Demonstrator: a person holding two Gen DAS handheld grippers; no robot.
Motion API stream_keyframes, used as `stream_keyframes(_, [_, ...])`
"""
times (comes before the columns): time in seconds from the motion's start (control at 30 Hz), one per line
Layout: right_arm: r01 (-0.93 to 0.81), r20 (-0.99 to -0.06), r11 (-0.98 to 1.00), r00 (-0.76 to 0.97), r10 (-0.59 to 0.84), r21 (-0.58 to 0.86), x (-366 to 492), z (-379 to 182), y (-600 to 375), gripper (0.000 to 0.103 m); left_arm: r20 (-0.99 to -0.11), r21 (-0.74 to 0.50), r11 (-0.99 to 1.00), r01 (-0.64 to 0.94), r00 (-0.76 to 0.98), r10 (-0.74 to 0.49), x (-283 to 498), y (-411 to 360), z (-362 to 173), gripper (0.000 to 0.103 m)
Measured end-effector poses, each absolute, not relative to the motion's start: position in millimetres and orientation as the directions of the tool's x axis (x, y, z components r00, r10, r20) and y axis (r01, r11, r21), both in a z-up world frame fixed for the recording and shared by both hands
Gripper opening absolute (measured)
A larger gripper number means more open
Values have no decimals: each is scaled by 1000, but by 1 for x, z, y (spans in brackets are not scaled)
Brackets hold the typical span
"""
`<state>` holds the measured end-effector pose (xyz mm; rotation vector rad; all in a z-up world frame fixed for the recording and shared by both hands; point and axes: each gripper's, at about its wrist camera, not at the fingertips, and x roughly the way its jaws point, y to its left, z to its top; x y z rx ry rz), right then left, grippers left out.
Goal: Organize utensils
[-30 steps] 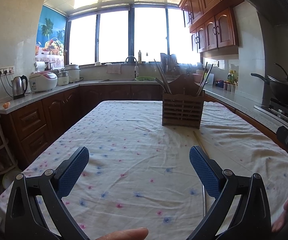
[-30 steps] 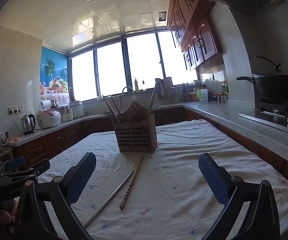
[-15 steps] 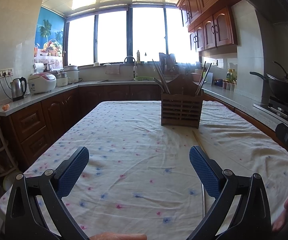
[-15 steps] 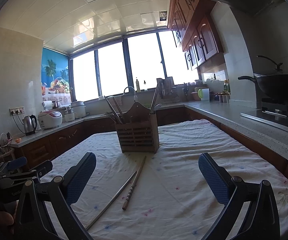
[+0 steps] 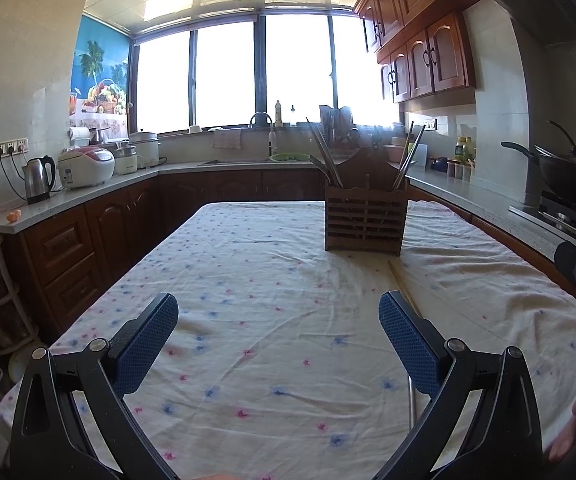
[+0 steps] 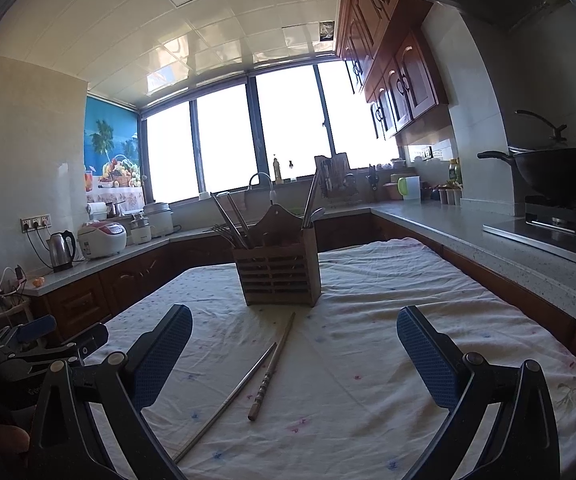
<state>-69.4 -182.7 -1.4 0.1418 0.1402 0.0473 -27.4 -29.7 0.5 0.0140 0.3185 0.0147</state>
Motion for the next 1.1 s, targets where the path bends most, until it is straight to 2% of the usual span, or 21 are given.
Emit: stream_keyframes(1.1, [-33, -166, 986, 984, 61, 165, -61, -6, -190, 103, -344, 10, 1000, 7, 939, -3, -19, -29, -3, 103])
